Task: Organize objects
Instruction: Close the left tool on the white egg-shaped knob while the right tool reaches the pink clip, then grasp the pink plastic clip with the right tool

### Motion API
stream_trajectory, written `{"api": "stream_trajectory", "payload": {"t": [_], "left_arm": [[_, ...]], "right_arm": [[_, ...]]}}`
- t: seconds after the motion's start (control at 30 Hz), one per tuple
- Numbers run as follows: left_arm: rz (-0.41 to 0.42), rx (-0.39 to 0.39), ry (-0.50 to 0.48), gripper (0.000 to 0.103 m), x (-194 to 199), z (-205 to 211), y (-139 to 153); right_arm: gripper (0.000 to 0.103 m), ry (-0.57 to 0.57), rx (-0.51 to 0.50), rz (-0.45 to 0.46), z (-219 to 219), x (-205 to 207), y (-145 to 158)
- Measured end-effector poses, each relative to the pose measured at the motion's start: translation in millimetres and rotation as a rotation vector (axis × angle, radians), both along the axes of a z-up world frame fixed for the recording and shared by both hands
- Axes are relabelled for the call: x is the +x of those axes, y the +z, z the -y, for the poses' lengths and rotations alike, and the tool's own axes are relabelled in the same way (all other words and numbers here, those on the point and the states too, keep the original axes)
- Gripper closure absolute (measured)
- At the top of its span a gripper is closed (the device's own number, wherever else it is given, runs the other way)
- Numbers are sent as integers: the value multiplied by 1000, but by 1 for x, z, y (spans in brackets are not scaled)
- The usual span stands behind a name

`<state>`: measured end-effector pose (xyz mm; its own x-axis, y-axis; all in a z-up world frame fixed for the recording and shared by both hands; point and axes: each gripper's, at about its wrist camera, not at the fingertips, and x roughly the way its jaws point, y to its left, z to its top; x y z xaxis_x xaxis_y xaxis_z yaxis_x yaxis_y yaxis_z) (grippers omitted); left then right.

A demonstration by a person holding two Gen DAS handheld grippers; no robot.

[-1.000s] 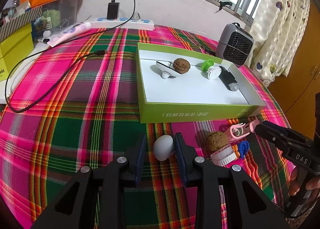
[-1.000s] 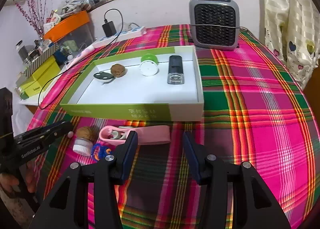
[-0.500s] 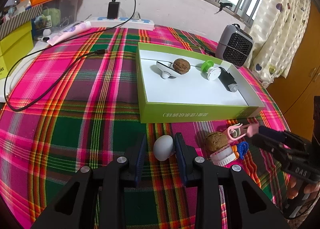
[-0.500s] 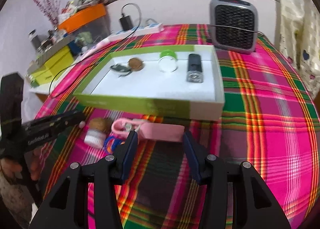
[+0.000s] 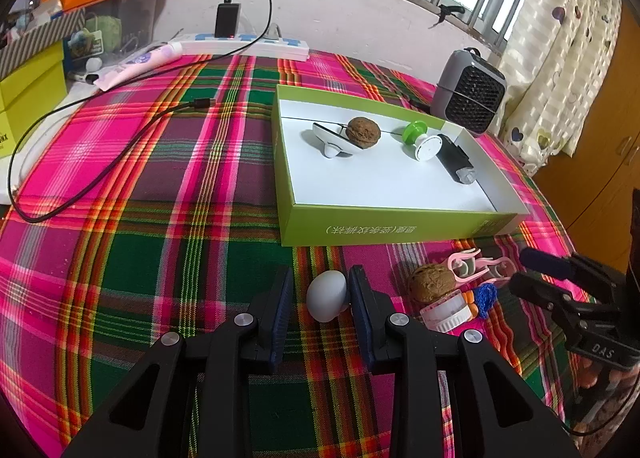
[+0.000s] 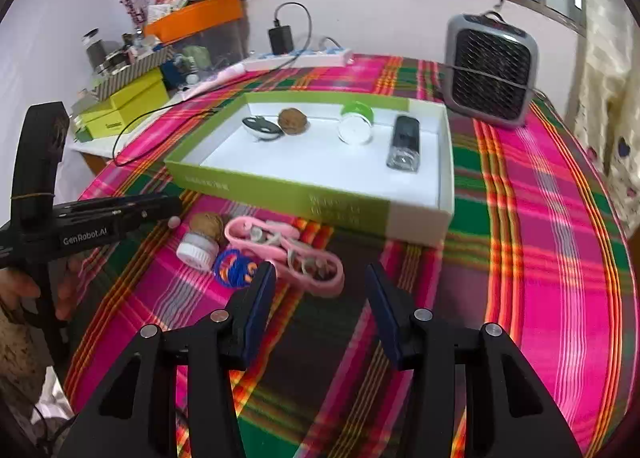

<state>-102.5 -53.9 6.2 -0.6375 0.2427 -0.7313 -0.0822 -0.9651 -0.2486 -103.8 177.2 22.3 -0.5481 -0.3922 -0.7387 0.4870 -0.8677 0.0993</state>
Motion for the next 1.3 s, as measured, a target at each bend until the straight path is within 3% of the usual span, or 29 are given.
{"api": "stream_trajectory", "payload": {"t": [0.47,0.73,0.9,1.3], "left_arm": [[0,1,0,76,0,0,0],[0,2,0,76,0,0,0],[0,8,0,76,0,1,0],[0,10,0,76,0,1,0]], "right_arm": [[55,165,39,45,14,-12,-14],[57,151,43,34,12,-9,-14],[76,126,66,20,11,-7,-15],[79,59,76,8,-3,6,-14]]}}
